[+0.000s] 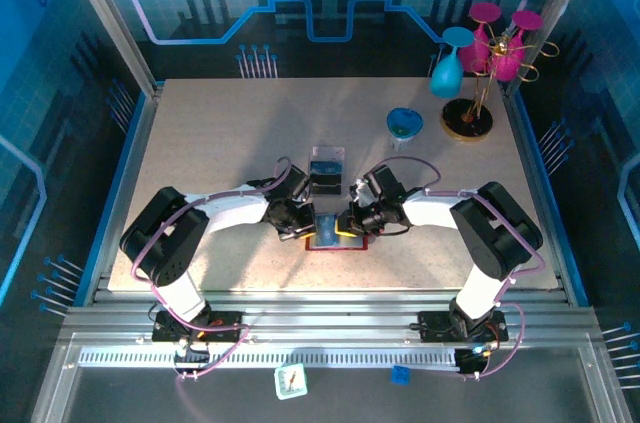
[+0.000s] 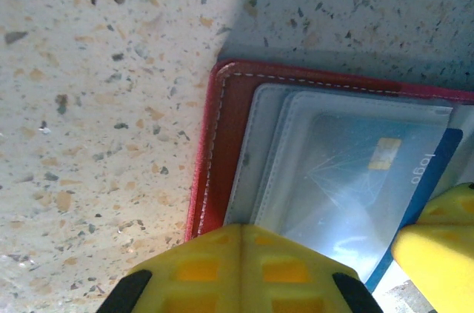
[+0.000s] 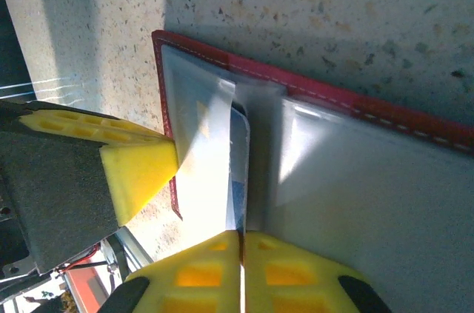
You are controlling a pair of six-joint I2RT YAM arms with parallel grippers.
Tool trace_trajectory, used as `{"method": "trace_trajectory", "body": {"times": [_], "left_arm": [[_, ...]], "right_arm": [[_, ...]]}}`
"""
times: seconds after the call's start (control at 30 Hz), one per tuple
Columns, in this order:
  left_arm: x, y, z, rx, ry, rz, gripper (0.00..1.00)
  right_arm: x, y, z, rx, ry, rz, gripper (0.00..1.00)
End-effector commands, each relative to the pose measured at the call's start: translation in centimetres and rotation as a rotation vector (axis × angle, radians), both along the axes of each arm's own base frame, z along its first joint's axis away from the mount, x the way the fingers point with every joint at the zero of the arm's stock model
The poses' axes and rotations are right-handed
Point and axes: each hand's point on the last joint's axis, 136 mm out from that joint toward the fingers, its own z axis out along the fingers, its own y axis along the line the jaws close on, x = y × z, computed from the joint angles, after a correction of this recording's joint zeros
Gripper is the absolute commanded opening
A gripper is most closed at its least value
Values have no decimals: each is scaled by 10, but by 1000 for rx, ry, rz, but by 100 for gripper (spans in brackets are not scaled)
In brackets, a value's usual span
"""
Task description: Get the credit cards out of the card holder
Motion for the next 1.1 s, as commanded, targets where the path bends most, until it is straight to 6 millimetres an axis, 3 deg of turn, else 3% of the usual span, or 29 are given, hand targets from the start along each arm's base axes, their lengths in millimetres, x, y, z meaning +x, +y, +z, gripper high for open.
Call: {"method": "trace_trajectory", "body": {"times": [0.0, 0.63, 1.07], "left_arm": [[-8, 4, -9, 37, 33, -30, 3], [-5, 3, -2, 37, 22, -30, 4], [-4, 2, 3, 32, 13, -31, 3]], "right_arm": [[3, -4, 10, 26, -21, -1, 6], [-3, -44, 16, -123, -46, 32, 2], [2, -51, 19, -194, -56, 21, 1]]}}
